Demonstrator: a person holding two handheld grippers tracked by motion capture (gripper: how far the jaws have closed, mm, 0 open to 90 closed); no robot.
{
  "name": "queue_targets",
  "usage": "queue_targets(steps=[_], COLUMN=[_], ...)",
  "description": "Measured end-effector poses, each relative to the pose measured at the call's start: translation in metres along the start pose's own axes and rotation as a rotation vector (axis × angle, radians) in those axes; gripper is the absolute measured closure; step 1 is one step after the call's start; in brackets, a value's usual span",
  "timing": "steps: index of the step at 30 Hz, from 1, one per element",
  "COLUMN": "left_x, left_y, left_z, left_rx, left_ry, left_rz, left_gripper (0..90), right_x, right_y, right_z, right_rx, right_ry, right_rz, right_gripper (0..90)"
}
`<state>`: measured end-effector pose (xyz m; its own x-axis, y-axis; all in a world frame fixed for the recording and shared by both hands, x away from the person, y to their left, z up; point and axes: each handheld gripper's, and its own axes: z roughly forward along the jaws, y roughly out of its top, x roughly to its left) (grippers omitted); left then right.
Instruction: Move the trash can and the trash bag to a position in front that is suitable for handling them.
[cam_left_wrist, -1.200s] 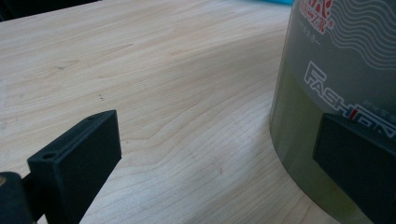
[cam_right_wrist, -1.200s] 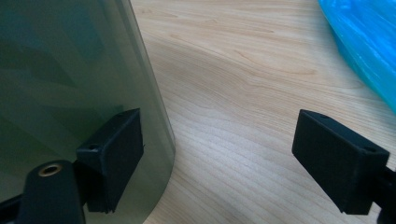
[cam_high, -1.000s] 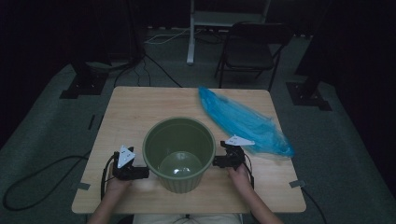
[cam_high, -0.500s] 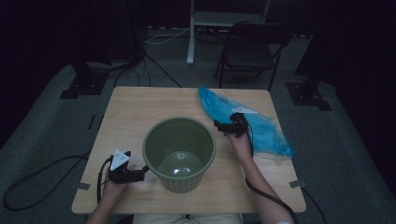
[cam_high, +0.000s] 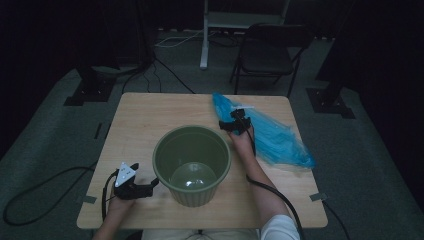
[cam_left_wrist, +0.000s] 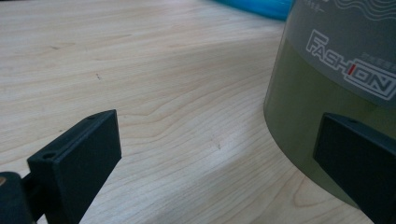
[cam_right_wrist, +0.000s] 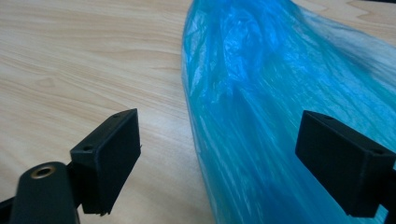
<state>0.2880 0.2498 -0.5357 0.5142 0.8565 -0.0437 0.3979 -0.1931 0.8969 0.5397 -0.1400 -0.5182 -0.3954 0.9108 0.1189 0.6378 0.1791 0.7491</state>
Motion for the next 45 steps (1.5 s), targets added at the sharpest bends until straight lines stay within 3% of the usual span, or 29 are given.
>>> queue_targets(steps=[4, 6, 9, 13, 15, 18, 20, 22, 23, 25, 29, 37, 39, 43, 45], left_x=[0.001, 0.001, 0.002, 0.001, -0.001, -0.003, -0.004, -0.004, -0.004, -0.005, -0.007, -0.006, -0.007, -0.009, -0.01], left_y=[0.0, 0.0, -0.001, -0.002, -0.001, 0.0, 0.0, -0.001, -0.001, -0.001, 0.0, 0.003, 0.005, 0.006, 0.004], left_z=[-0.003, -0.003, -0.003, -0.003, -0.003, -0.003, -0.002, -0.002, -0.001, 0.0, 0.0, -0.004, -0.006, -0.007, -0.008], left_rx=[-0.004, -0.004, 0.02, 0.026, 0.037, 0.049, 0.052, 0.058, 0.065, 0.072, 0.072, 0.056, 0.056, 0.067, 0.073], left_ry=[0.008, 0.008, 0.002, 0.006, -0.003, -0.004, -0.011, -0.016, -0.022, -0.023, -0.025, -0.016, -0.021, -0.026, -0.027], left_rz=[-0.002, 0.0, -0.005, 0.004, 0.01, 0.025, 0.03, 0.032, 0.032, 0.035, 0.045, 0.047, 0.048, 0.072, 0.082], left_gripper=[1.5, 1.5, 1.5, 1.5, 1.5, 1.5, 1.5, 1.5, 1.5, 1.5, 1.5, 1.5, 1.5, 1.5, 1.5], right_x=[0.0, -0.001, -0.001, 0.003, 0.004, 0.004, 0.004, 0.003, 0.003, 0.0, -0.001, 0.007, 0.011, 0.01, 0.008], right_y=[-0.001, -0.001, -0.003, -0.008, -0.01, -0.013, -0.014, -0.015, -0.015, -0.017, -0.021, -0.039, -0.054, -0.073, -0.083], right_z=[0.013, 0.019, 0.024, 0.027, 0.026, 0.023, 0.021, 0.02, 0.019, 0.016, 0.01, -0.017, -0.035, -0.054, -0.061], right_rx=[0.029, 0.052, 0.062, 0.069, 0.056, 0.035, 0.029, 0.032, 0.034, 0.029, 0.044, 0.064, 0.064, 0.077, 0.069], right_ry=[-0.059, -0.064, -0.084, -0.148, -0.146, -0.152, -0.152, -0.148, -0.142, -0.076, -0.024, 0.034, 0.071, 0.122, 0.171], right_rz=[-0.014, -0.006, 0.013, -0.02, -0.019, -0.017, -0.016, -0.016, -0.017, 0.002, 0.013, -0.078, -0.119, -0.146, -0.165], right_gripper=[14.7, 15.7, 22.5, 32.3, 34.7, 44.7, 59.0, 67.9, 70.3, 77.2, 86.8, 88.4, 88.5, 88.5, 88.5])
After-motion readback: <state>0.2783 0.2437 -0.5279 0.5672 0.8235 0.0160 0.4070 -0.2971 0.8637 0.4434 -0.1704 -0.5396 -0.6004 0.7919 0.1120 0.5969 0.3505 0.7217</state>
